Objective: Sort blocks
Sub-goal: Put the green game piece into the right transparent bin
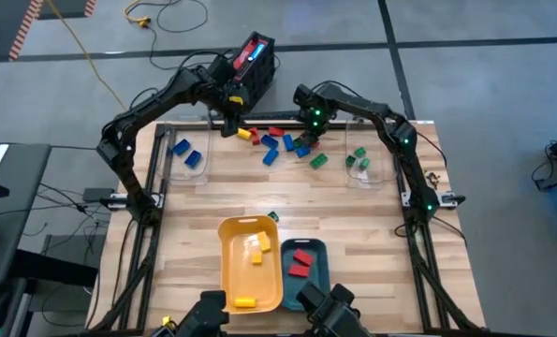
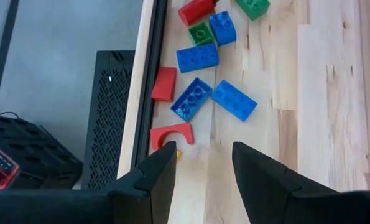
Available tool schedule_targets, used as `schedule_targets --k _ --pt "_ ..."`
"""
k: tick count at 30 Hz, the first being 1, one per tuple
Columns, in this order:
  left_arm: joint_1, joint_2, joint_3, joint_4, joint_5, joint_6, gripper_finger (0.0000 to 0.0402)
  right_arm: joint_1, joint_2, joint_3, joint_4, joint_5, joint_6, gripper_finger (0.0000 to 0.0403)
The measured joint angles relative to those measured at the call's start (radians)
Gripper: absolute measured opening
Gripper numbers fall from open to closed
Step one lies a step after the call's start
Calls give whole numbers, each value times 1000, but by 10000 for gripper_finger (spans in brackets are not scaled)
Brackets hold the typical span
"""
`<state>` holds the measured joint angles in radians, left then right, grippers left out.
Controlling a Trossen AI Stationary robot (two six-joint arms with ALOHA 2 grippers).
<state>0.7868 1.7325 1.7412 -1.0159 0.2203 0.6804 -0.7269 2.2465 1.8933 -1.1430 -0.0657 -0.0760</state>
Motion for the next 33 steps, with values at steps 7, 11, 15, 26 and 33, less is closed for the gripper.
schedule_targets --k 7,11,15,26,33 --pt "0 0 0 -1 0 2 153 -2 0 1 -19 6 0 233" --pt "0 0 0 -1 0 15 153 -2 -4 17 -22 13 1 228" --pt "0 0 0 -4 0 14 153 -2 -3 17 -40 14 8 228" --pt "28 31 -12 100 113 1 153 42 -177 -16 0 15 37 228" --pt "172 100 -31 53 178 25 125 148 -389 -51 94 16 74 227"
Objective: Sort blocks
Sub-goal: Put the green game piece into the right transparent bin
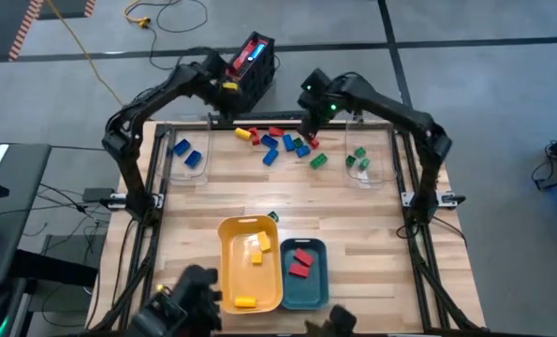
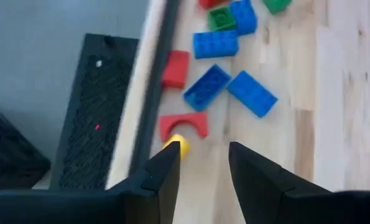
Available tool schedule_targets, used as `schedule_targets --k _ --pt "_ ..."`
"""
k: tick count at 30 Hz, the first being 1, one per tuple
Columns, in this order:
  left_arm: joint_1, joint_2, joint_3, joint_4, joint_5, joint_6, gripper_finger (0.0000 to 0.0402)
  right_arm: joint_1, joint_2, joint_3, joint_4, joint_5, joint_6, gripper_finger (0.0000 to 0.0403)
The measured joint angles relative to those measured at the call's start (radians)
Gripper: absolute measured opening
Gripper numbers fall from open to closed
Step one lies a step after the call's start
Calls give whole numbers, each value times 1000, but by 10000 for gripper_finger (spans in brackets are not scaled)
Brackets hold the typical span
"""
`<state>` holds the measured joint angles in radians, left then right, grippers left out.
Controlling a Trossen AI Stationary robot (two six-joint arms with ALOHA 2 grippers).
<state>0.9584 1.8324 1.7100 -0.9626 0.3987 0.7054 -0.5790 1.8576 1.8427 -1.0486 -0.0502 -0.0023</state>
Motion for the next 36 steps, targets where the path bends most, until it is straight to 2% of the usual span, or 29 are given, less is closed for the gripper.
schedule_targets --k 4,8,12,17,20,26,29,33,36 --pt "78 3 0 30 48 44 104 79 -55 -3 9 52 59 227" --pt "117 4 0 145 10 101 96 143 -77 -2 94 103 99 227" --pt "115 9 0 158 9 342 95 187 -57 -3 156 105 113 227" --pt "69 67 0 114 -25 501 95 202 -39 -6 193 106 144 227" --pt "50 86 0 117 -24 505 95 202 -39 -20 177 114 156 227" --pt "14 85 1 16 -21 513 95 208 -39 -22 198 115 168 227" --pt "-17 110 1 -14 -48 521 95 218 -41 -47 258 158 160 227" --pt "-47 131 -1 -18 -139 546 95 219 -43 -138 318 165 172 227" --pt "-50 131 0 -20 -143 528 95 219 -45 -237 384 165 201 227"
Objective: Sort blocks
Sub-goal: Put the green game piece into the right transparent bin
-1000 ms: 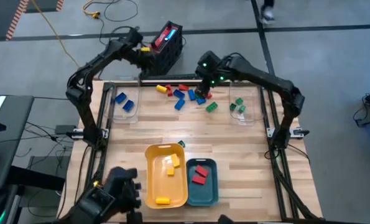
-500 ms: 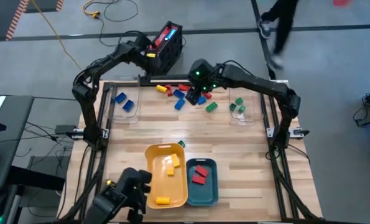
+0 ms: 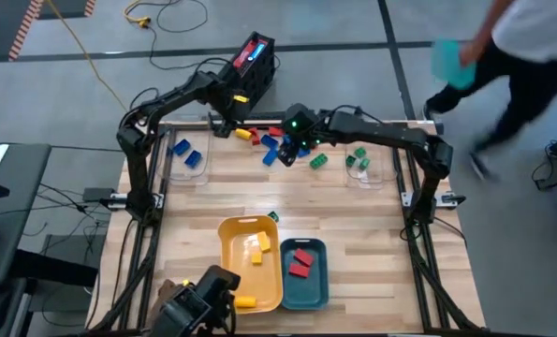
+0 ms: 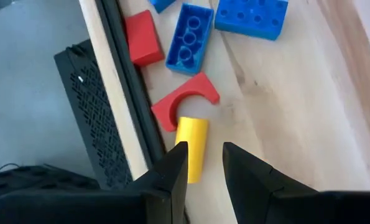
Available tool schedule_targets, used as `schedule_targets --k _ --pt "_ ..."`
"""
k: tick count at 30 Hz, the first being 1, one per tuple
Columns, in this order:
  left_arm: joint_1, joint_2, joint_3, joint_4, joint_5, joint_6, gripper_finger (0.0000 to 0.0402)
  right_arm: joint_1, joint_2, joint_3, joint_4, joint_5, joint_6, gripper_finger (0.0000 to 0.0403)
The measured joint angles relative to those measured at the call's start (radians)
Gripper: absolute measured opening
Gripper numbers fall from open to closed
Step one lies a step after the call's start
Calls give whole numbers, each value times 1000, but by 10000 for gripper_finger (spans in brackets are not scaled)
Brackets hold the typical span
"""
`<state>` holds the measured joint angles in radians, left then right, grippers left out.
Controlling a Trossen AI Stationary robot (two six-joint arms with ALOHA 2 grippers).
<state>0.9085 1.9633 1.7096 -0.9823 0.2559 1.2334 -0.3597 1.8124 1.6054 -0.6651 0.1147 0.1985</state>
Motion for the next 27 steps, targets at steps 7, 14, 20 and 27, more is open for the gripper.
schedule_targets --k 7,14,20,27 --pt "-13 -25 0 1 -95 -82 95 -1 -15 -96 39 -12 36 227" --pt "-13 -146 18 16 -90 -303 95 -56 -3 -94 31 -99 -28 228" --pt "-25 -217 19 58 -77 -401 95 -117 53 -95 -111 -120 -361 241" --pt "-50 -267 19 22 -33 -472 95 -194 143 -94 -310 -191 -500 269"
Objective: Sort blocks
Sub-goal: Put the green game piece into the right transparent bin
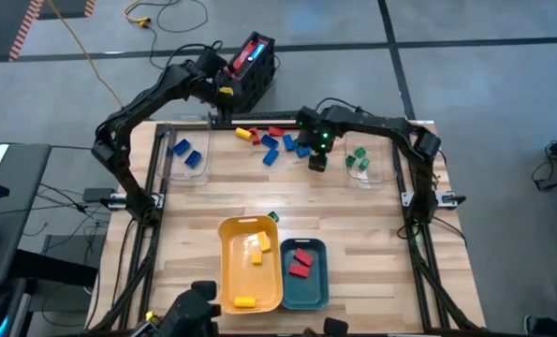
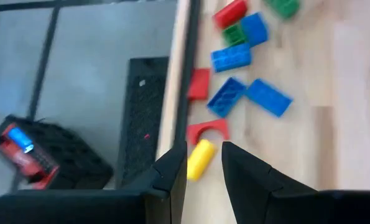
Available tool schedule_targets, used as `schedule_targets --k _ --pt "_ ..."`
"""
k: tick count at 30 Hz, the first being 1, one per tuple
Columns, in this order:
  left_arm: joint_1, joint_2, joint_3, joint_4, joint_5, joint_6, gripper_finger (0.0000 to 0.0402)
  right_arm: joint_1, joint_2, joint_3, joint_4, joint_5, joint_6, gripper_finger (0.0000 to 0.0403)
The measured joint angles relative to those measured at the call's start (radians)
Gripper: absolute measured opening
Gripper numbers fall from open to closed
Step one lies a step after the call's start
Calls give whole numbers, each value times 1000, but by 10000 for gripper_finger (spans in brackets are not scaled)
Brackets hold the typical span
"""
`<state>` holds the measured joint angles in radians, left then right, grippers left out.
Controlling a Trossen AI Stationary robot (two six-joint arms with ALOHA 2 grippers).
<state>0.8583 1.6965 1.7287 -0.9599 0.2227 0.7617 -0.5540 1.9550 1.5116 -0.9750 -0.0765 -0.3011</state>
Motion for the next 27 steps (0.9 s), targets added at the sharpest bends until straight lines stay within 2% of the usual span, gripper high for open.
schedule_targets --k 9,14,16,27 --pt "-20 -19 0 -54 4 35 95 15 58 85 -113 27 -205 315" --pt "-21 -20 0 -77 3 7 95 30 62 82 -94 199 -388 345" --pt "-22 -21 0 -88 3 -16 95 27 61 83 -92 212 -450 349" --pt "-22 -43 0 -153 -2 -66 95 33 61 77 -124 210 -486 343"
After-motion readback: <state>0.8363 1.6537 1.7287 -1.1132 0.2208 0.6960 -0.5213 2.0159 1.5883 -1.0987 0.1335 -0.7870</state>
